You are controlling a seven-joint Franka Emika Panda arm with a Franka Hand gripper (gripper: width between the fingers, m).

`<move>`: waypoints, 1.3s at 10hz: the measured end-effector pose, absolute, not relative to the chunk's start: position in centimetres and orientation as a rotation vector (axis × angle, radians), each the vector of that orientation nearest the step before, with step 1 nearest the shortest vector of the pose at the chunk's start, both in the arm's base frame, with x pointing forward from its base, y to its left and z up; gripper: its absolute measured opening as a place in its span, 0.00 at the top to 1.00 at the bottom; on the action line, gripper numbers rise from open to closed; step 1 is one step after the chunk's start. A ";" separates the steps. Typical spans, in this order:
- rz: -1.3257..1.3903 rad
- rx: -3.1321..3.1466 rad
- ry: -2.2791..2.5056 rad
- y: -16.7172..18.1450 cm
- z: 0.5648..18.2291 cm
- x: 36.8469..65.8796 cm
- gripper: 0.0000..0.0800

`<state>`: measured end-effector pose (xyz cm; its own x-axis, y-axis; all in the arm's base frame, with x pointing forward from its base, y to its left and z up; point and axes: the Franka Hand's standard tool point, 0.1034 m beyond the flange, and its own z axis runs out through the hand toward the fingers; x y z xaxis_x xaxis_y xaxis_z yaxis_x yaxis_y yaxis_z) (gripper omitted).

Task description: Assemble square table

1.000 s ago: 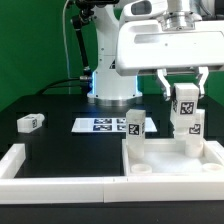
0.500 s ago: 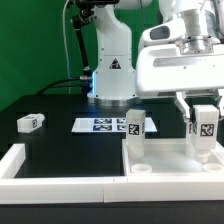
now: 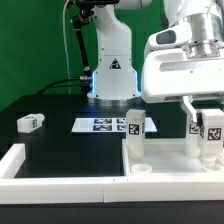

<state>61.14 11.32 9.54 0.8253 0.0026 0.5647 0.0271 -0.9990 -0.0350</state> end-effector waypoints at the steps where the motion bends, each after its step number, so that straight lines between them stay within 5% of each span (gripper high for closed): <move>1: -0.920 -2.960 -0.023 11.3 9.5 61.3 0.64; 13: -0.944 -2.980 0.002 12.0 7.9 61.6 0.64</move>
Offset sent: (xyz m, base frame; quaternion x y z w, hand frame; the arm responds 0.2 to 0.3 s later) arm 0.0046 0.0052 -0.0085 -0.0103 -0.0042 0.0065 0.9999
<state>61.60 12.03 7.88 0.8176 -0.0060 0.5757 0.0034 -0.9999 -0.0152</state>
